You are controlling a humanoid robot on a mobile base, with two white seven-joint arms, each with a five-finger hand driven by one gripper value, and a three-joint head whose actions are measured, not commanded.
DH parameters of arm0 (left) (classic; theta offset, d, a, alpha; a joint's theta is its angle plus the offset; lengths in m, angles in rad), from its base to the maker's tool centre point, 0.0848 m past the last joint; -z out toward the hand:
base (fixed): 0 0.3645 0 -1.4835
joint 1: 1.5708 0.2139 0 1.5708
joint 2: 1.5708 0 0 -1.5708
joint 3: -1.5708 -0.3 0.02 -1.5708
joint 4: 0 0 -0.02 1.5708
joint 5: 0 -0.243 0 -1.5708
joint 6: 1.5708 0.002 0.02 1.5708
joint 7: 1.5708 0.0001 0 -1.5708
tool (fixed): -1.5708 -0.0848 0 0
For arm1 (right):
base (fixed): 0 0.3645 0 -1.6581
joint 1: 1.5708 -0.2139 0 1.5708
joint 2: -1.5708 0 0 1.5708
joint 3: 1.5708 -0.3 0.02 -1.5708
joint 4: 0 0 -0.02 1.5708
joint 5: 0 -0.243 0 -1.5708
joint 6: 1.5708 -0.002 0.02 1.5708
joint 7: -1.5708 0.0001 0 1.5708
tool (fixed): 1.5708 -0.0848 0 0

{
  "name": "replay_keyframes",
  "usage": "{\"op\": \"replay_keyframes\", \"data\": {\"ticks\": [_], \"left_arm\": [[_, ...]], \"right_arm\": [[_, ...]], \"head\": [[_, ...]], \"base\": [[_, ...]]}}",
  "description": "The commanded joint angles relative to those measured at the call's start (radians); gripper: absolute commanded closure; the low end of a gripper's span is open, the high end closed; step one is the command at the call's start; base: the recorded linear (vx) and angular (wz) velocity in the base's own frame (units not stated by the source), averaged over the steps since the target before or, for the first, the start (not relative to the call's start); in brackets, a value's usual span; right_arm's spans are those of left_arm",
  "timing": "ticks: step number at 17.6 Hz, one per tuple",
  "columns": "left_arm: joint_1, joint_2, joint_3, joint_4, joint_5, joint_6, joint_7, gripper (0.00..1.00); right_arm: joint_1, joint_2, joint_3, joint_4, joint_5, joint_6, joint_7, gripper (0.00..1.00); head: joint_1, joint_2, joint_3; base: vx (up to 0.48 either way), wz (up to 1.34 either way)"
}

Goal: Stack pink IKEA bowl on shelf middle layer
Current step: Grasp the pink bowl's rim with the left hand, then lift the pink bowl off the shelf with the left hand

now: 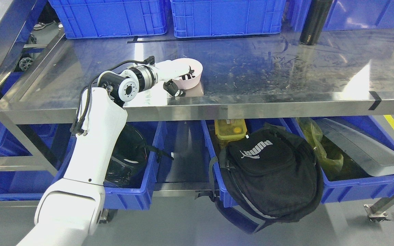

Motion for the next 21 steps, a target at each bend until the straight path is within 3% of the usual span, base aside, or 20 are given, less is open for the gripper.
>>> {"op": "replay_keyframes", "data": {"ticks": [1, 3, 7, 16, 18, 21], "left_arm": [[-0.003, -0.054, 0.089, 0.087, 0.001, -0.061, -0.008, 0.81], [-0.003, -0.074, 0.146, 0.087, 0.004, -0.095, -0.007, 0.86], [-0.030, -0.090, 0.285, 0.078, 0.071, -0.268, -0.008, 1.00], [0.024, -0.098, 0.365, -0.148, 0.321, -0.410, -0.022, 0.99], [0.090, -0.098, 0.364, -0.215, 0.352, -0.482, -0.036, 0.99], [0.180, -0.098, 0.362, -0.283, 0.366, -0.482, -0.048, 0.99]], "right_arm": [[0.023, -0.017, 0.000, -0.017, 0.000, 0.001, 0.000, 0.00], [0.023, -0.017, 0.000, -0.017, 0.000, 0.001, 0.000, 0.00], [0.023, -0.017, 0.000, -0.017, 0.000, 0.001, 0.000, 0.00], [0.023, -0.017, 0.000, -0.017, 0.000, 0.001, 0.000, 0.00], [0.023, -0.017, 0.000, -0.017, 0.000, 0.001, 0.000, 0.00], [0.023, -0.017, 0.000, -0.017, 0.000, 0.001, 0.000, 0.00]], "head": [[0.0000, 0.000, 0.000], [0.0000, 0.000, 0.000], [0.0000, 0.000, 0.000], [0.0000, 0.000, 0.000], [0.0000, 0.000, 0.000], [0.0000, 0.000, 0.000]], "base": [[0.000, 0.00], [0.000, 0.00], [0.000, 0.00], [0.000, 0.00], [0.000, 0.00], [0.000, 0.00]]}}
